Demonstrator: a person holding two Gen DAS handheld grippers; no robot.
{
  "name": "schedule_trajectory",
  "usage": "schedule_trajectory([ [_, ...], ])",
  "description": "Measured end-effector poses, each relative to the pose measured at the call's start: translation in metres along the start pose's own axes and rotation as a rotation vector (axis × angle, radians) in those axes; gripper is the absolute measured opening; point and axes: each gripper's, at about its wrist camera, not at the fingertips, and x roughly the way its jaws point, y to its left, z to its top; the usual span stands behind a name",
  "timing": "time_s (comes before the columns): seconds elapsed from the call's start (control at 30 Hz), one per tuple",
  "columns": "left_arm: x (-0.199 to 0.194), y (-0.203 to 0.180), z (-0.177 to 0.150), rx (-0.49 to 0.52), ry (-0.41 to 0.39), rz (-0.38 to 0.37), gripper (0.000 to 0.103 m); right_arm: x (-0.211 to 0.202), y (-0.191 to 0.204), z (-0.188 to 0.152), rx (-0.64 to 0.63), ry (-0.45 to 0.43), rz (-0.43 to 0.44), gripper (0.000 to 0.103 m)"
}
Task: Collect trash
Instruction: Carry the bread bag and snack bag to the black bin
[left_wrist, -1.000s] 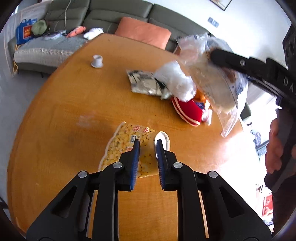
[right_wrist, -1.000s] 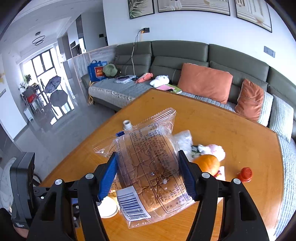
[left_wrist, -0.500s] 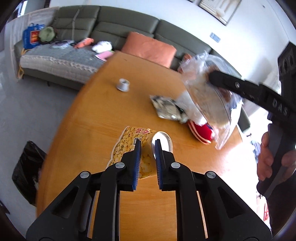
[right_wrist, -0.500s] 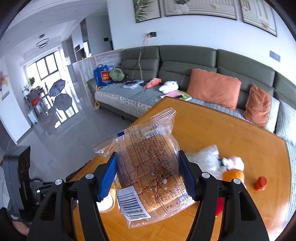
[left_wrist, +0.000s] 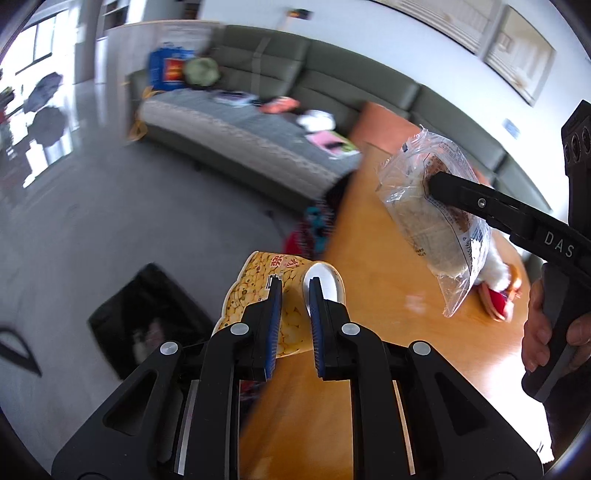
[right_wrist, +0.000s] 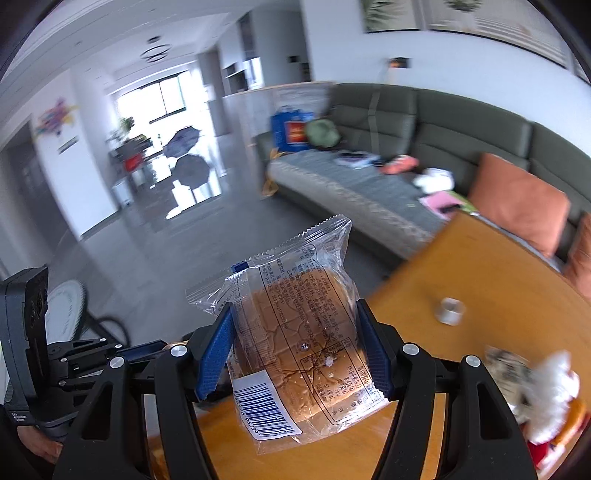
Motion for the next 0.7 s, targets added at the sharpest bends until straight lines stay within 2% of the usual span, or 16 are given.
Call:
schedule_trajectory([
  [0.3, -0.022, 0.1, -0.014, -0.145, 0.008, 0.168, 0.015, 0.073, 0.094, 0.029, -0.111, 0.061, 0.141, 0.065],
  [0.6, 0.002, 0.189, -0.006, -0.258, 0.067, 0.298, 0.015, 0.151, 0.155, 0.047, -0.159, 0.161, 0.245, 0.066],
  [0.63, 0.005, 0.196, -0.004, -0.263, 0.074, 0.308, 0.016, 0.164, 0.16, 0.051, -0.15, 0.182, 0.259, 0.069],
  [0.67, 0.011, 0.202, -0.001, -0.268, 0.089, 0.322, 0.016, 0.169, 0.162, 0.055, -0.144, 0.188, 0.256, 0.078],
  [0.7, 0.017, 0.21, 0.003, -0.273, 0.104, 0.355, 0.024, 0.176, 0.165, 0.059, -0.139, 0.188, 0.248, 0.08],
])
